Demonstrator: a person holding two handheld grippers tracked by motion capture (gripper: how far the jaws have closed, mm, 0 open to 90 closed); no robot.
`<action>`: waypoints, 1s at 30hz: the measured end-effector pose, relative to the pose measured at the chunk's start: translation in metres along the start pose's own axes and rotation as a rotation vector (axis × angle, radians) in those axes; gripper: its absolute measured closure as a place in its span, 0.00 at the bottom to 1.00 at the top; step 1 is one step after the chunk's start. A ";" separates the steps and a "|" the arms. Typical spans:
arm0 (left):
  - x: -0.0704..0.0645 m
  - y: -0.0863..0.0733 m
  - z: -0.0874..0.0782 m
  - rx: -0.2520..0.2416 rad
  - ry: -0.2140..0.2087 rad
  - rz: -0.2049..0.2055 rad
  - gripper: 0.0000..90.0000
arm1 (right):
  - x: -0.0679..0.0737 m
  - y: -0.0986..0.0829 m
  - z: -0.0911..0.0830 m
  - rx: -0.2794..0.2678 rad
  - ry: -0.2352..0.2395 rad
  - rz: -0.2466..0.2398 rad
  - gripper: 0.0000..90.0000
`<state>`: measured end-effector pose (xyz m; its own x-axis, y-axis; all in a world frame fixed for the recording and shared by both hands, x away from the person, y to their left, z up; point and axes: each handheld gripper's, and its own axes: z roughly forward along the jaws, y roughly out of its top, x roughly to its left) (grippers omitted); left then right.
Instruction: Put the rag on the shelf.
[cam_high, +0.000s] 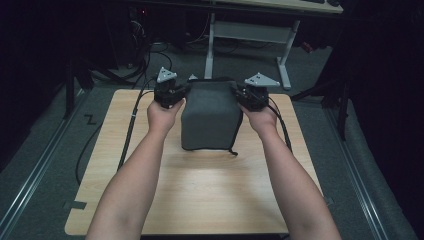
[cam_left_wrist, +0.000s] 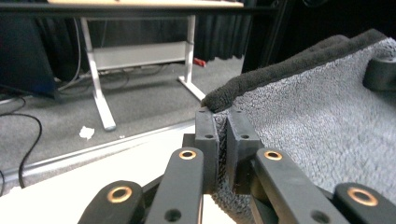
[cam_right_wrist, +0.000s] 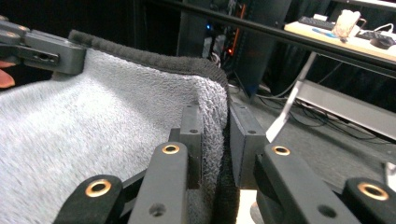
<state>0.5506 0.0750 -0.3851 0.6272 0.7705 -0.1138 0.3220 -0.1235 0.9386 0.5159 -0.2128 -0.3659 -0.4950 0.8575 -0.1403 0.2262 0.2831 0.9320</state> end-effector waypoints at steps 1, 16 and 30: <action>0.000 -0.003 0.001 0.007 -0.002 0.000 0.94 | 0.000 -0.002 0.001 0.003 0.002 0.000 0.87; 0.001 -0.042 0.007 0.092 -0.051 -0.067 0.95 | -0.002 -0.031 0.010 0.071 0.016 0.080 0.87; 0.006 -0.071 0.013 0.142 -0.091 -0.139 0.95 | -0.006 -0.055 0.021 0.125 0.071 0.178 0.86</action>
<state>0.5405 0.0801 -0.4570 0.6289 0.7276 -0.2739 0.5026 -0.1117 0.8572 0.5240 -0.2242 -0.4231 -0.4949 0.8675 0.0505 0.4151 0.1850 0.8908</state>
